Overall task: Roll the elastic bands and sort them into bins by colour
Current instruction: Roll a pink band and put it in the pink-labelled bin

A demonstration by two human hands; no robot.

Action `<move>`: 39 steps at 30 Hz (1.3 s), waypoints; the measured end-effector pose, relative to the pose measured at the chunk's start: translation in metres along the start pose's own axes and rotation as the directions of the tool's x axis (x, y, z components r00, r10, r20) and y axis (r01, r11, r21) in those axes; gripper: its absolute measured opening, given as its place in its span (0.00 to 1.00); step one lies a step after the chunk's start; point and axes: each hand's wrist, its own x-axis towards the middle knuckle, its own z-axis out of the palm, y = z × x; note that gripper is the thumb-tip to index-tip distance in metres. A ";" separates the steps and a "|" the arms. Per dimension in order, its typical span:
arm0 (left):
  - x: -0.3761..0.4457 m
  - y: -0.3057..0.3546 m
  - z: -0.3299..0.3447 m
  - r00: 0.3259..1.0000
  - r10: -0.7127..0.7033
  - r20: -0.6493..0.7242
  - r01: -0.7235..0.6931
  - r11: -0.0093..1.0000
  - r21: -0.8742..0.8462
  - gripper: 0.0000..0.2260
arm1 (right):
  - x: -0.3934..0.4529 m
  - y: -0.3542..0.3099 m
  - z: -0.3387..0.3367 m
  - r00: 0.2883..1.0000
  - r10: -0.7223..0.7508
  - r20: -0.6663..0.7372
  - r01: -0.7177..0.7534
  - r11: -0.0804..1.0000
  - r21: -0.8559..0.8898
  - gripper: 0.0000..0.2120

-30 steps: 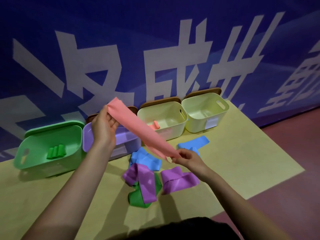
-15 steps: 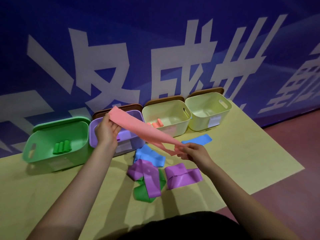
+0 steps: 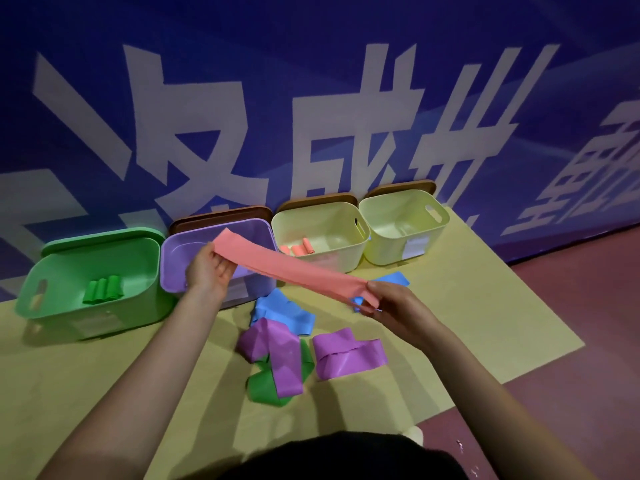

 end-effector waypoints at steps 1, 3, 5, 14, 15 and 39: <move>-0.001 0.001 0.000 1.000 0.007 -0.004 -0.007 1.000 0.003 0.16 | -0.002 -0.002 -0.001 1.000 0.004 0.013 -0.003 0.994 -0.106 0.11; -0.005 0.004 0.001 1.000 0.022 -0.007 -0.022 1.000 0.004 0.16 | -0.002 -0.002 -0.004 1.000 0.002 0.029 0.008 0.944 -0.330 0.09; -0.012 0.007 0.003 0.999 0.038 0.008 -0.038 0.999 -0.005 0.16 | 0.002 0.002 -0.008 1.000 -0.014 0.023 0.023 0.869 -0.494 0.09; -0.058 0.010 0.044 0.967 0.111 0.228 -0.117 0.993 0.014 0.12 | 0.022 0.027 -0.033 0.960 -0.167 -0.225 0.029 0.857 -0.514 0.04; -0.064 0.007 0.051 0.962 0.114 0.248 -0.120 0.993 0.009 0.12 | 0.023 0.030 -0.036 0.947 -0.184 -0.264 0.028 0.864 -0.503 0.05; -0.107 -0.011 0.097 0.894 0.170 0.415 -0.236 0.965 0.113 0.10 | 0.034 0.065 -0.043 0.943 -0.297 -0.153 0.023 0.517 -0.856 0.11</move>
